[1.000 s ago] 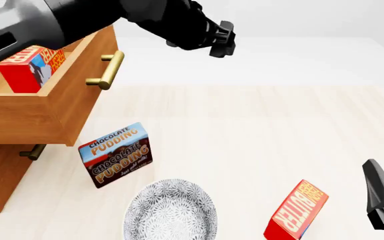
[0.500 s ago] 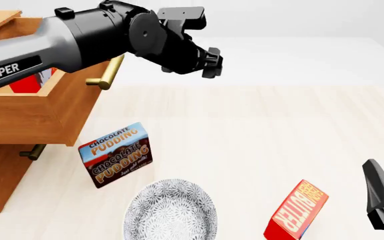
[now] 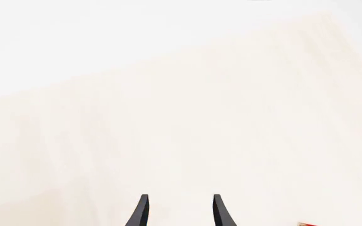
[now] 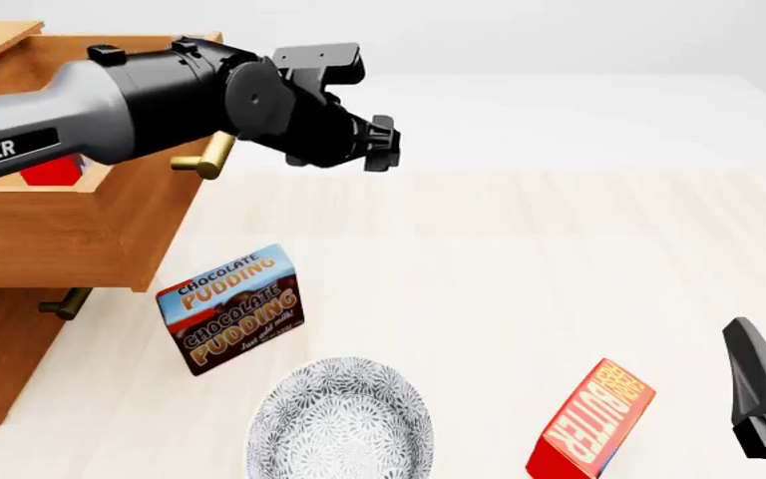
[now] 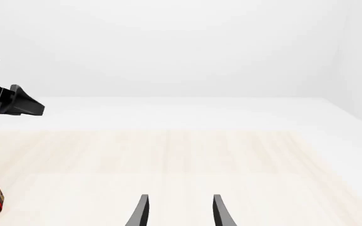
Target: Put the butter at the front in the top drawer of the cabinet and close it.
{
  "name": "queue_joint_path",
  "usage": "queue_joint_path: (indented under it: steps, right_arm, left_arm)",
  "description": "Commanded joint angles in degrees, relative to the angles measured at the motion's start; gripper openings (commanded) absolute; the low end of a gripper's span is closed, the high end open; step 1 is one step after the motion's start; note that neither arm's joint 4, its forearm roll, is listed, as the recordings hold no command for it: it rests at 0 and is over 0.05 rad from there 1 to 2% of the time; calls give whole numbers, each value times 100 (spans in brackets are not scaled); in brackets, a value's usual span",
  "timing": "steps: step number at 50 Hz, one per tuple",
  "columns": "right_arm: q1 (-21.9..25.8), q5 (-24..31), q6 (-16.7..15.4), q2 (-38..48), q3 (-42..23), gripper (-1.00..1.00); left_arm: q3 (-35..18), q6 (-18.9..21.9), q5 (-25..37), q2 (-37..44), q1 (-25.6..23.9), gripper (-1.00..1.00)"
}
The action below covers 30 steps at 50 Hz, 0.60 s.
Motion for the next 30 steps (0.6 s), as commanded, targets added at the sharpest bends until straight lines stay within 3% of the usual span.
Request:
queue_joint_path:
  steps: [1,30]
  right_arm:
    - [-2,-18,3,7,9,100]
    - [-1,-19,1,7,9,100]
  left_arm:
    - [336,-32,-165,-104,248,100]
    - [1052,-101,-451,-507,778,100]
